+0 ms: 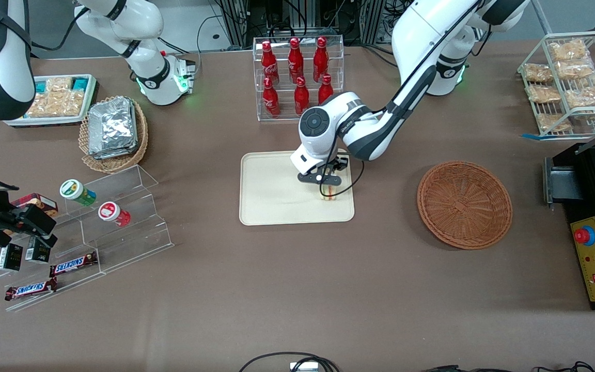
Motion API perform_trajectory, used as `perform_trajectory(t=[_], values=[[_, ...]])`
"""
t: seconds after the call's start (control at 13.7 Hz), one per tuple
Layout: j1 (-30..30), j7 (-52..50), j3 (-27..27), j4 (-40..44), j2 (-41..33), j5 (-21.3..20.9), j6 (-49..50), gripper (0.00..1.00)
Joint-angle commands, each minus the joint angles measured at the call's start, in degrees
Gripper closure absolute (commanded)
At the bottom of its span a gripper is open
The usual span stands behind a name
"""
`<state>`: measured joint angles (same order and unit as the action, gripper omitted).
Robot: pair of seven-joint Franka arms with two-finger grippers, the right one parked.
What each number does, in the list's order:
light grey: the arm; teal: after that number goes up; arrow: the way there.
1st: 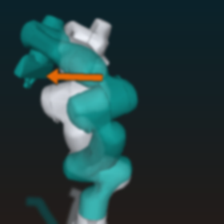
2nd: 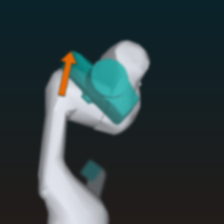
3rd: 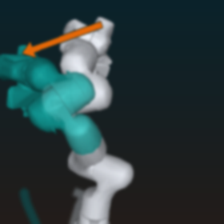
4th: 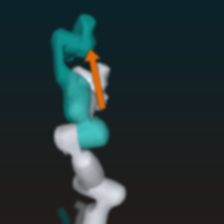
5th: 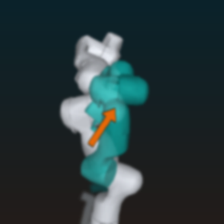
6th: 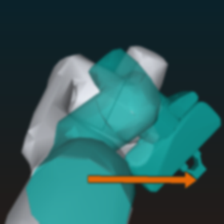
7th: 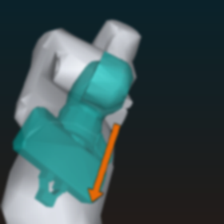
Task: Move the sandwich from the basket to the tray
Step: 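Lower the sandwich onto the tray and open the left gripper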
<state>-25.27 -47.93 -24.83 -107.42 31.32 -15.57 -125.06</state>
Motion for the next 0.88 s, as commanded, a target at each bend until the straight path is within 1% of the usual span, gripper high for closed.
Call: perform_trajectory(t=[0.0,0.07,0.15,0.36,0.51,0.66,0.8], values=[[-0.92,-1.12,0.49,1.51,1.02,-1.57,0.17,0.20],[-0.84,-1.20,0.49,1.60,0.94,-1.57,0.26,0.07],[-0.84,-2.16,0.49,1.86,0.76,-1.48,0.52,0.02],[-0.05,-6.30,0.58,3.79,0.32,-0.96,1.13,0.00],[0.13,-7.09,0.84,7.73,0.32,-0.51,4.63,0.00],[3.36,-10.94,1.46,9.94,0.15,-0.42,5.79,0.00],[4.00,-14.72,1.63,11.00,-0.55,-0.51,6.06,0.00]])
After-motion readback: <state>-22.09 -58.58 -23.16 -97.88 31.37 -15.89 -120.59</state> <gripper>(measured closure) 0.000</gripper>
